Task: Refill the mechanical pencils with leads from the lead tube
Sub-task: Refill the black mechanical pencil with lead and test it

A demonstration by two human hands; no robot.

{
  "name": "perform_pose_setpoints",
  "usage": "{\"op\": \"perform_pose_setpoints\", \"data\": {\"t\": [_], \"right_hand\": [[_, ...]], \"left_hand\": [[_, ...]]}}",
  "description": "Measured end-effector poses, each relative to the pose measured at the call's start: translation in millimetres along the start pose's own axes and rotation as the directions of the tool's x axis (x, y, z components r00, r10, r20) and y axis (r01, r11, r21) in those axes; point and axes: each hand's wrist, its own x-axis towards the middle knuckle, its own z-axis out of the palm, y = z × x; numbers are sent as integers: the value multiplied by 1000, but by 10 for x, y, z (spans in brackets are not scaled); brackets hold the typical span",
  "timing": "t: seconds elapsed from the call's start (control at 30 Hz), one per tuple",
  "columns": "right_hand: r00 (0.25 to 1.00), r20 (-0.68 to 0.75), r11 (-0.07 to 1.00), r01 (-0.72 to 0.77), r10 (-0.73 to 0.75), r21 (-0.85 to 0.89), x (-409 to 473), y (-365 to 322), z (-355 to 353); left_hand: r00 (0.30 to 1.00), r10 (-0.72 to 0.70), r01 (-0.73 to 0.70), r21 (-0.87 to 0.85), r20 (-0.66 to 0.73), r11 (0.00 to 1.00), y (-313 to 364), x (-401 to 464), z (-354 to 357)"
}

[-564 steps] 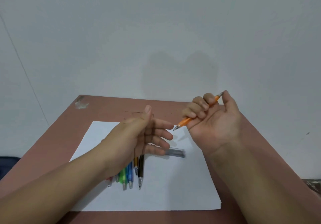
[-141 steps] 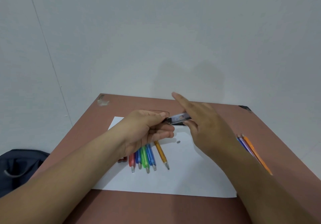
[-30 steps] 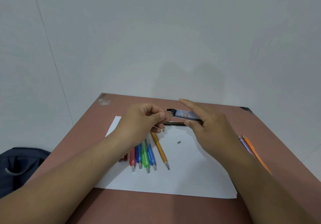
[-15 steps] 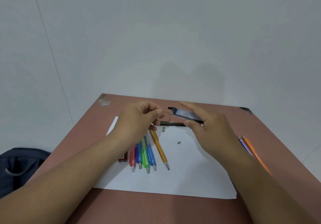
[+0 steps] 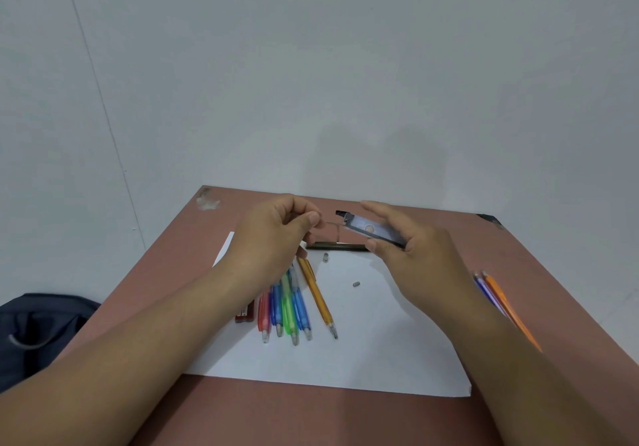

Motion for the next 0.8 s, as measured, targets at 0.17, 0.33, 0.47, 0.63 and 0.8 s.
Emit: {"op": "perform_pose_setpoints", "data": {"t": [0.17, 0.33, 0.47, 0.63, 0.8], "right_hand": [[1000, 6, 999, -20, 19, 43, 0, -18, 3], [998, 39, 997, -43, 40, 60, -4, -22, 19], [997, 65, 997, -53, 49, 62, -8, -31, 22], [995, 85, 996, -60, 55, 59, -13, -33, 14], [995, 82, 998, -52, 48, 42, -4, -31, 9]], "left_hand": [[999, 31, -31, -3, -20, 1000, 32, -16, -18], [998, 64, -64, -8, -15, 998, 58, -44, -26], [996, 89, -89, 2, -21, 996, 50, -36, -27], [994, 100, -100, -5, -47, 995, 56, -37, -34], [987, 115, -123, -63, -115, 990, 80, -37, -80]]}}
